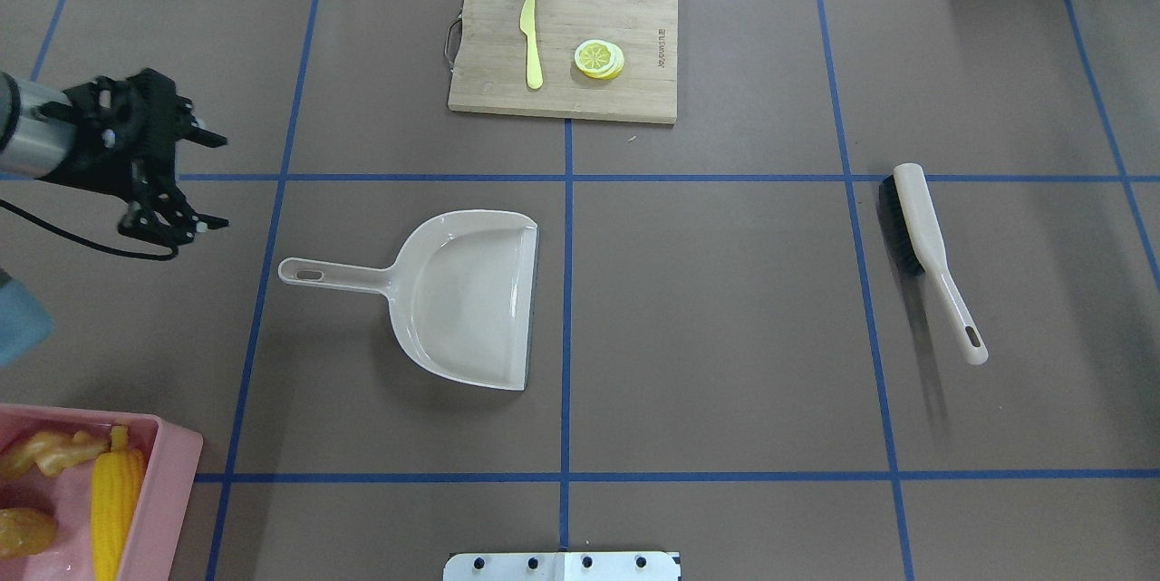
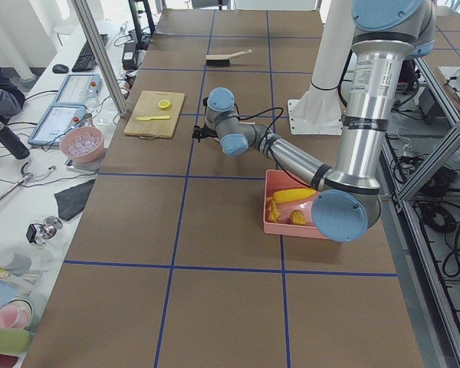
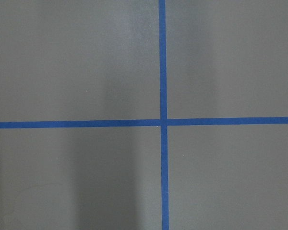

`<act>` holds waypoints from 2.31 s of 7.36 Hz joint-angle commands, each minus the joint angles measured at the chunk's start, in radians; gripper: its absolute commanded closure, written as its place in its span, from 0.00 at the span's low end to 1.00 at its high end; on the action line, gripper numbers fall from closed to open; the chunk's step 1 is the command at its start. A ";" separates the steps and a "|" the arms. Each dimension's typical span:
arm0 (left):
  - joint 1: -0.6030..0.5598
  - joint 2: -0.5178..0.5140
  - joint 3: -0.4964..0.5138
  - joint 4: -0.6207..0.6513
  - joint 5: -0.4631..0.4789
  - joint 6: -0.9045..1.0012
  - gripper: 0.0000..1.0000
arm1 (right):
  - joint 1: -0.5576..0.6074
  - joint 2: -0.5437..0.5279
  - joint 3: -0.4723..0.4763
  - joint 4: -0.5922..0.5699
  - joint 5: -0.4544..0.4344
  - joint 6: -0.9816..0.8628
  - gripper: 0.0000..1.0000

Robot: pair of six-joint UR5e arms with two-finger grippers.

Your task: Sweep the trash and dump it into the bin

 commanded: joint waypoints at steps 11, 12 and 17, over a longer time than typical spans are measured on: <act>-0.561 0.365 0.055 0.395 -0.133 -0.547 0.02 | 0.009 -0.001 0.000 0.000 0.000 -0.002 0.00; -0.561 0.354 0.049 0.385 -0.177 -0.557 0.02 | 0.009 -0.003 0.002 0.000 0.000 0.000 0.00; -0.558 0.341 0.120 0.390 -0.245 -0.557 0.02 | 0.009 0.001 -0.001 0.000 0.000 0.000 0.00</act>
